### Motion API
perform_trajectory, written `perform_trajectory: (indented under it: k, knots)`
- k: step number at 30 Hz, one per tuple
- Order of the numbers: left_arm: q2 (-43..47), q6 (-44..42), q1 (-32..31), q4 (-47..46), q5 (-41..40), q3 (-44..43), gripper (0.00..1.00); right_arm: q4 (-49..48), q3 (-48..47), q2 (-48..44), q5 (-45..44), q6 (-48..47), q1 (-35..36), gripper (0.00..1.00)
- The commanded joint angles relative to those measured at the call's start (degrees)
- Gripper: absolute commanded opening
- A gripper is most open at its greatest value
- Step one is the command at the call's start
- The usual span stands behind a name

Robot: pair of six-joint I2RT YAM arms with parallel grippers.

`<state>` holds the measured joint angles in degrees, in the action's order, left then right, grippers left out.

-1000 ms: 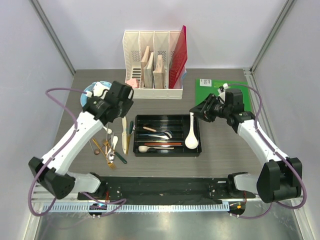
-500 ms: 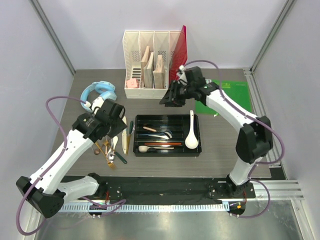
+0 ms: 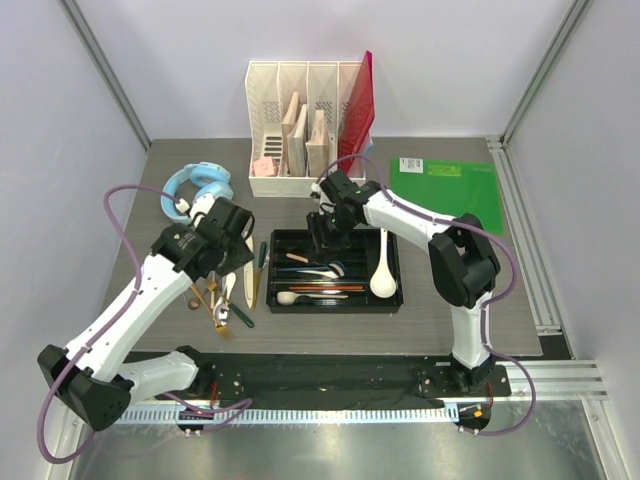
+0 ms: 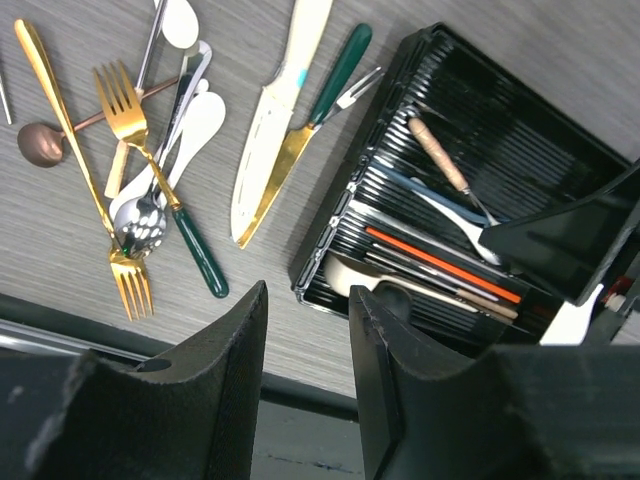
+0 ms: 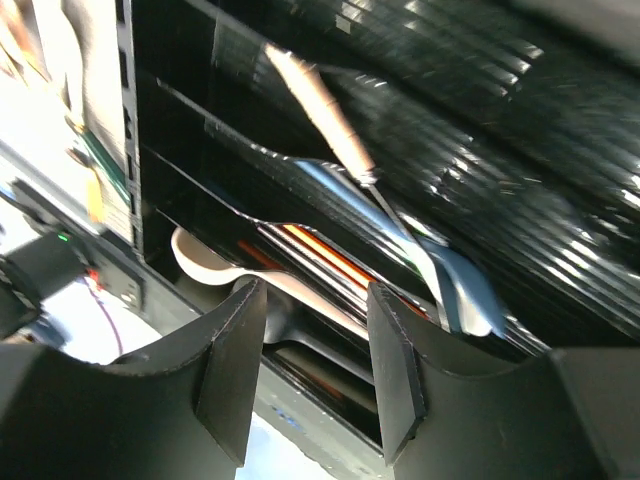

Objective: Sort the eating utensils into containers
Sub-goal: Adjust the spoon in the storage box.

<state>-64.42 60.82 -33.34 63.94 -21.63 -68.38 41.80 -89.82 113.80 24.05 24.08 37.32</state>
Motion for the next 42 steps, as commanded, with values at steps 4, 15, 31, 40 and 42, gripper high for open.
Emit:
perform_trajectory:
  k: [4, 15, 31, 40, 42]
  knots:
    - [-0.79, -1.67, 0.3, -0.14, -0.26, 0.7, 0.38, 0.03, -3.52, 1.42, -4.01, -5.62, 3.64, 0.5]
    - [-0.35, -1.05, 0.3, 0.04, 0.09, 2.72, 0.38, 1.44, -8.35, 4.76, -6.57, -10.54, 3.64, 0.49]
    - [0.26, 0.62, 0.3, 1.1, -0.08, 4.39, 0.38, 1.79, -11.95, 10.65, -6.39, -14.23, 3.64, 0.46]
    - [0.0, 1.06, 0.3, 1.36, 0.36, 4.92, 0.38, 1.53, -13.8, 12.67, -5.07, -14.67, 3.64, 0.45]
    - [0.0, 0.97, 0.3, 1.36, 0.36, 4.84, 0.38, 1.53, -13.89, 13.11, -4.55, -14.67, 3.64, 0.44]
